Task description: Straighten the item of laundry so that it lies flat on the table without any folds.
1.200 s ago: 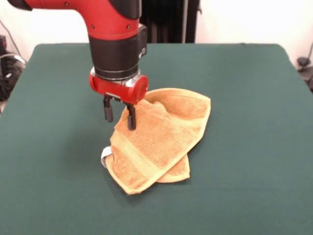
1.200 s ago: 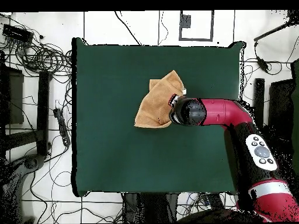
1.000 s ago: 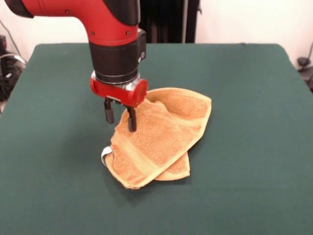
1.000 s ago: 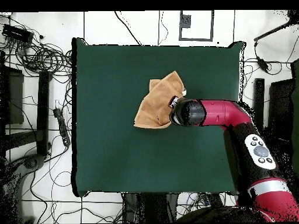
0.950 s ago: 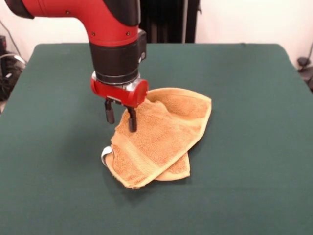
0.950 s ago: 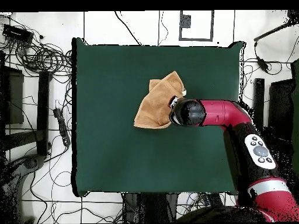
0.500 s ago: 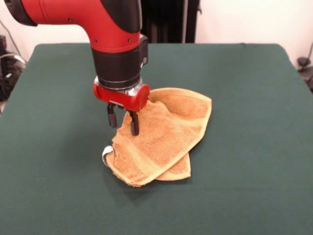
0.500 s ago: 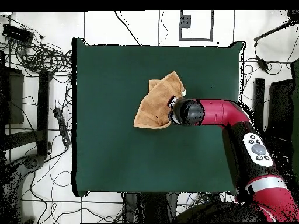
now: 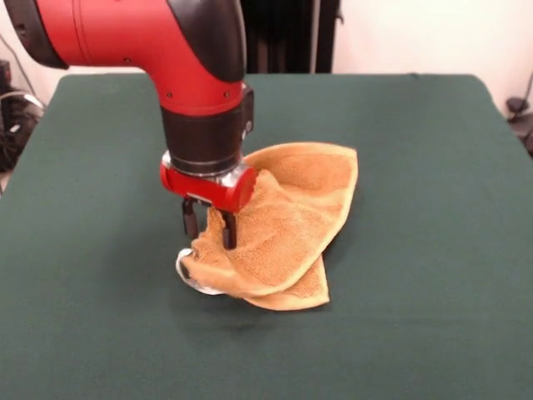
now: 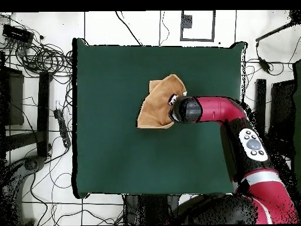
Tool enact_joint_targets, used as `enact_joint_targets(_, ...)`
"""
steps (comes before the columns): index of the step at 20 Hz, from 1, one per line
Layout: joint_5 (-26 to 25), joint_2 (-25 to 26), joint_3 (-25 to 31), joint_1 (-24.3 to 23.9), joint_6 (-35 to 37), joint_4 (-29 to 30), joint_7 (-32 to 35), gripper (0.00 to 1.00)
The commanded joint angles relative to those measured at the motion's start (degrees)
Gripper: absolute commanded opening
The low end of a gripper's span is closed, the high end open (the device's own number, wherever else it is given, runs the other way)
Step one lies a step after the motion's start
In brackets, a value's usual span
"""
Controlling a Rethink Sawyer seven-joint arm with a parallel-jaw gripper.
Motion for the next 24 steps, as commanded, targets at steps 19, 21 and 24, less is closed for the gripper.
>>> enact_joint_targets(19, -0.41, 4.76, 2.90, 8.16, 2.56, -7.14, -7.73, 1.00)
enact_joint_targets(21, -0.23, 4.31, 3.60, 7.53, 3.44, -6.62, -9.73, 1.00)
enact_joint_targets(24, 0.64, 2.48, 4.70, 6.69, 6.81, -6.39, -13.64, 1.00)
